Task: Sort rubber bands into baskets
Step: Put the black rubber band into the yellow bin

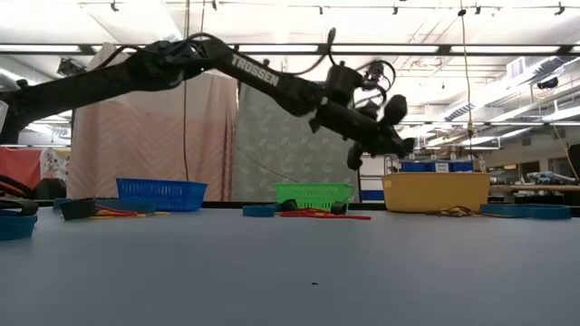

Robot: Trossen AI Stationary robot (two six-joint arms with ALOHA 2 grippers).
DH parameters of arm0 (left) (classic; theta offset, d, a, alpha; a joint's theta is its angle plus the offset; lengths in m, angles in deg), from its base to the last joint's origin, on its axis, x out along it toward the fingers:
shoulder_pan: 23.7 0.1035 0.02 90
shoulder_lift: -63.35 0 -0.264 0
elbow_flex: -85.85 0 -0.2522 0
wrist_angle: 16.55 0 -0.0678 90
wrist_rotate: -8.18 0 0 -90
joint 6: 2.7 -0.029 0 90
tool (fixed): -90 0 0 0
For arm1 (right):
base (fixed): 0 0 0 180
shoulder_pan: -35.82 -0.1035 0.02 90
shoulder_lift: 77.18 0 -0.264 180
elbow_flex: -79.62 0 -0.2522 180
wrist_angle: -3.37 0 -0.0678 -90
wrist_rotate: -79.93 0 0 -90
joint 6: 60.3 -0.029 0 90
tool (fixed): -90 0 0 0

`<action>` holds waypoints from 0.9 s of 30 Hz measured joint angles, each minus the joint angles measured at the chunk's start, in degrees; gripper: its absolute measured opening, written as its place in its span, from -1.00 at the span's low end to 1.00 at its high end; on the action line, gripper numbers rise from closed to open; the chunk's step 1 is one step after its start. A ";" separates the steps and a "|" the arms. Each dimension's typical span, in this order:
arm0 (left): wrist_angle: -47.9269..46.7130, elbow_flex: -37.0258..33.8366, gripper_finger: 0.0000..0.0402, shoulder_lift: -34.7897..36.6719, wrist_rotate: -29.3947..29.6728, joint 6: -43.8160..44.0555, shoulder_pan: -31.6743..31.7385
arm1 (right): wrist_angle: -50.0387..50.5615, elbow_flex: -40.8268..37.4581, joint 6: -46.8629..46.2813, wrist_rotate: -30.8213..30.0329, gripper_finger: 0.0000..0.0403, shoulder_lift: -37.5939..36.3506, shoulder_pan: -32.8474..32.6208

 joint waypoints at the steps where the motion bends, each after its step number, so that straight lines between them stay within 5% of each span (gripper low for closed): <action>1: -0.27 -0.18 -0.76 -0.49 0.71 0.00 -0.42 | 0.04 0.00 -0.09 0.00 0.15 0.00 -0.11; 18: -5.40 -0.14 0.25 -0.72 8.48 -9.44 -1.79 | 1.22 0.00 -0.38 0.02 0.15 0.02 -0.42; 27: -3.20 0.98 0.36 0.04 8.13 -9.28 -1.11 | 1.21 0.00 -0.31 0.04 0.15 0.02 -0.42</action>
